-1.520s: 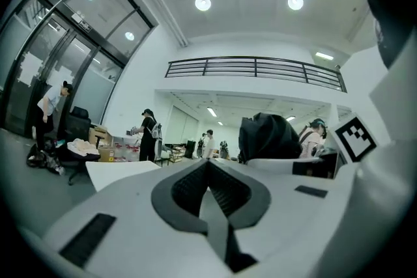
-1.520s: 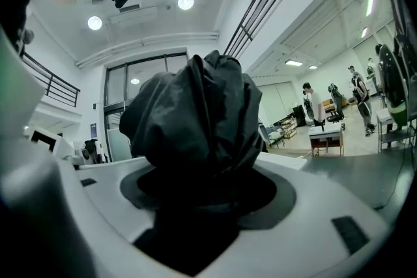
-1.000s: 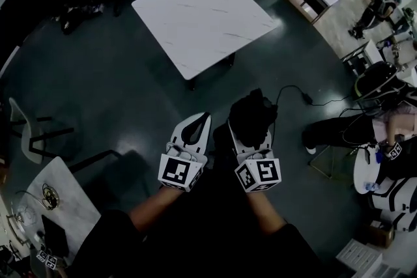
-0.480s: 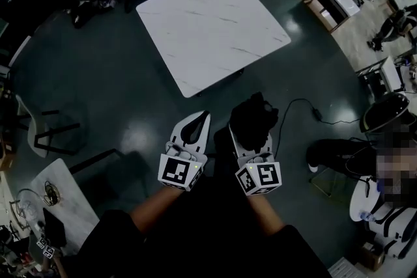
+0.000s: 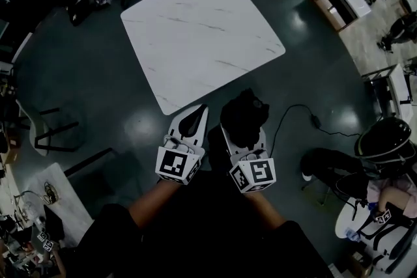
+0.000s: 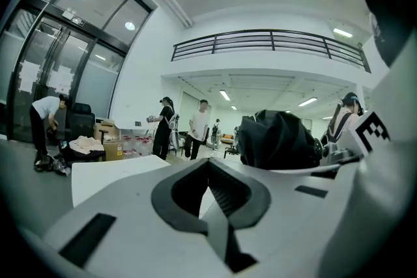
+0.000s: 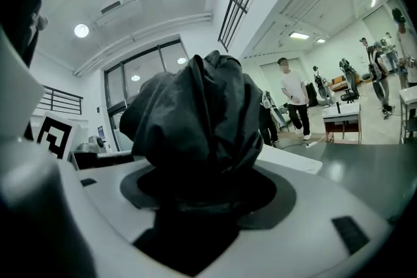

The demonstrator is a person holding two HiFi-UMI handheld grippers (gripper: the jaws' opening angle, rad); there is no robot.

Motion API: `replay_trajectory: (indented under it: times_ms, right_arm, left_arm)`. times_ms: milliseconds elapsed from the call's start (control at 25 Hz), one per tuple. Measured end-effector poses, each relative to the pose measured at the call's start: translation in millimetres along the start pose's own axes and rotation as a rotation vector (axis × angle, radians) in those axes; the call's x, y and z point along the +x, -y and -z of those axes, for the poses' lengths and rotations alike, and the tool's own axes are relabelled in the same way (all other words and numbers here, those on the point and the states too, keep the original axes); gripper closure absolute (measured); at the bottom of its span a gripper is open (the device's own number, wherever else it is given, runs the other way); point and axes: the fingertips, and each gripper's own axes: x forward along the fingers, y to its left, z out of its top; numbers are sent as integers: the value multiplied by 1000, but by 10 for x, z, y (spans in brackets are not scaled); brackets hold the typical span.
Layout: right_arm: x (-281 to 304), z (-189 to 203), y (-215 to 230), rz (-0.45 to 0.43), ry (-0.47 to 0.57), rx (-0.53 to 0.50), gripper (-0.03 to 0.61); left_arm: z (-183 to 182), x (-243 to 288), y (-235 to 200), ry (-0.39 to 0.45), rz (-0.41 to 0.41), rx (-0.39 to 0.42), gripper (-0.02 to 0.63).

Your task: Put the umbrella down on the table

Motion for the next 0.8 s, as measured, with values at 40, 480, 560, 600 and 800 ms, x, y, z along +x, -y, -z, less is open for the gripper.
replay_trajectory:
  times_ms: [40, 480, 560, 600, 800]
  right_arm:
    - [29, -51, 68, -13, 0, -4, 270]
    - [305, -375, 640, -47, 9, -42, 270]
    - [370, -392, 677, -44, 13, -46, 270]
    - [411, -391, 691, -42, 11, -52, 270]
    - [603, -365, 788, -20, -16, -67, 270]
  left_arm:
    - [-15, 99, 28, -2, -8, 0, 606]
    - [-91, 741, 176, -11, -44, 43, 606]
    - [-66, 778, 145, -9, -48, 36, 606]
    - [-51, 796, 127, -11, -47, 23, 606]
    - [47, 924, -20, -26, -44, -19, 606]
